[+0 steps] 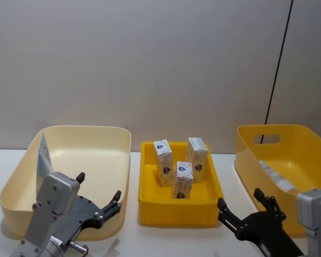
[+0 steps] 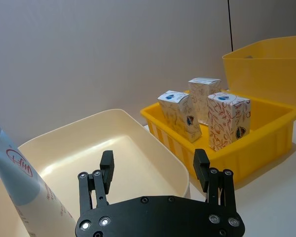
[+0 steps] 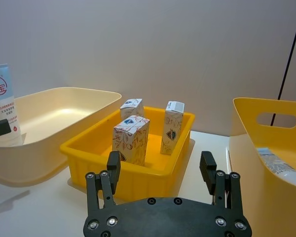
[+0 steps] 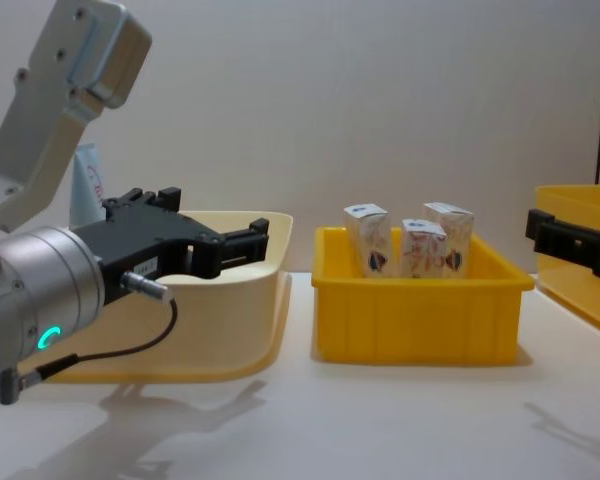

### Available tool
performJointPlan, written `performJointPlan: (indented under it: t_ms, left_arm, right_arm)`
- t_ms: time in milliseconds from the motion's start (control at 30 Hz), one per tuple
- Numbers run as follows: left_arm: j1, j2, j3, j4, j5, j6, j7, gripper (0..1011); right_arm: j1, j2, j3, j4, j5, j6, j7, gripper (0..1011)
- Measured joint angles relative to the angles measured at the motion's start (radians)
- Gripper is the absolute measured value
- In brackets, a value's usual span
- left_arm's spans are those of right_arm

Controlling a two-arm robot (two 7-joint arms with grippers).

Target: Bimanual collaborative sorting of washing and personal care products

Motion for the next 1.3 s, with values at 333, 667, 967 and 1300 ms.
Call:
performJointPlan:
  t_ms: [333,667,967,1300]
  left_arm:
    - [0.0,0.0,0.0,0.0,0.0,0.0,0.0,1003]
    - [0.0,0.0,0.0,0.0,0.0,0.0,0.0,1003]
    - [0.0,0.0,0.0,0.0,0.0,0.001,0.0,1003]
    - [0.0,0.0,0.0,0.0,0.0,0.001,0.0,1003]
  right_arm:
    - [0.011,-0.004,-0.002,0.007,-0.001,0.011,0.006,1001]
    - [0.069,-0.026,-0.024,0.048,-0.014,0.052,0.017,1001]
    - [0.155,-0.068,-0.055,0.118,-0.031,0.104,0.022,1001]
    - [0.245,-0.126,-0.084,0.207,-0.051,0.153,0.009,1001]
